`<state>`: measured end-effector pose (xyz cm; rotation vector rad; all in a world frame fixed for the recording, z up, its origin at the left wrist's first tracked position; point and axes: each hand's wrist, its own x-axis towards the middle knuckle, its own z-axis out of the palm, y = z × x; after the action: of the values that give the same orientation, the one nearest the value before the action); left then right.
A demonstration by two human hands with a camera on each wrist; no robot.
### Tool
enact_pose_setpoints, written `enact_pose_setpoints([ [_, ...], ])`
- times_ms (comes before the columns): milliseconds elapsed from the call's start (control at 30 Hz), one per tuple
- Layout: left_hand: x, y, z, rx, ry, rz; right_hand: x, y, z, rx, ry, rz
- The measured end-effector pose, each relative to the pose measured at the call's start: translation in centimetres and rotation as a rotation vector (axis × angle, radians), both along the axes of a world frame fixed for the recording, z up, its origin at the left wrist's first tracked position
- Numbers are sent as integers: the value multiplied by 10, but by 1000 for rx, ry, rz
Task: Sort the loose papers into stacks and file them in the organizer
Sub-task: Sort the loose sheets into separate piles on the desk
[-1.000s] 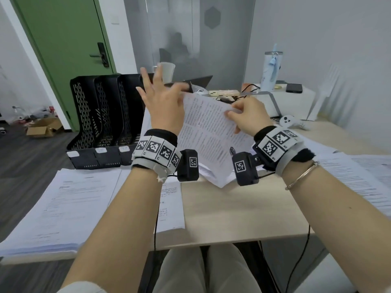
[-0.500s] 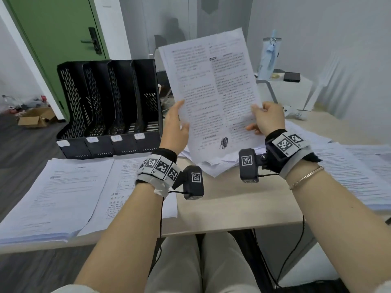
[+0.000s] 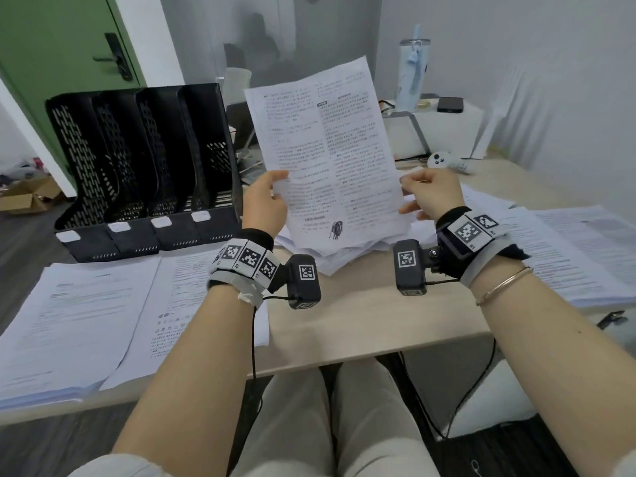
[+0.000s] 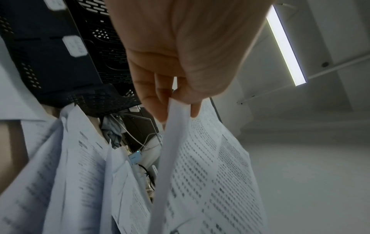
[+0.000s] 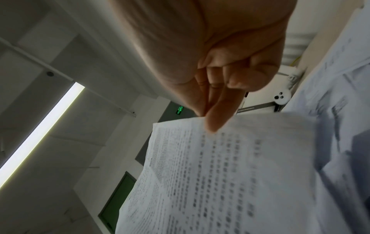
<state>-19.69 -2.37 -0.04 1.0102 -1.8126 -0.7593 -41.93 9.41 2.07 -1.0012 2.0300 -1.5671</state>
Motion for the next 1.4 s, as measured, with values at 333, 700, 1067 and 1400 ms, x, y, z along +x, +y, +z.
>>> enact_pose_setpoints([
  [333,-85,33,8,-59,42,-88,-39,55,-6,-47,15,2],
  [700,-179,84,15,-54,96,-364,-72,110,-24,-49,-77,100],
  [1067,-249,141,0,-2,-35,-583,-119,166,-37,-185,-130,-129],
  [1400,-279,175,-11,87,19,-738,-164,208,-37,-293,-164,-421],
])
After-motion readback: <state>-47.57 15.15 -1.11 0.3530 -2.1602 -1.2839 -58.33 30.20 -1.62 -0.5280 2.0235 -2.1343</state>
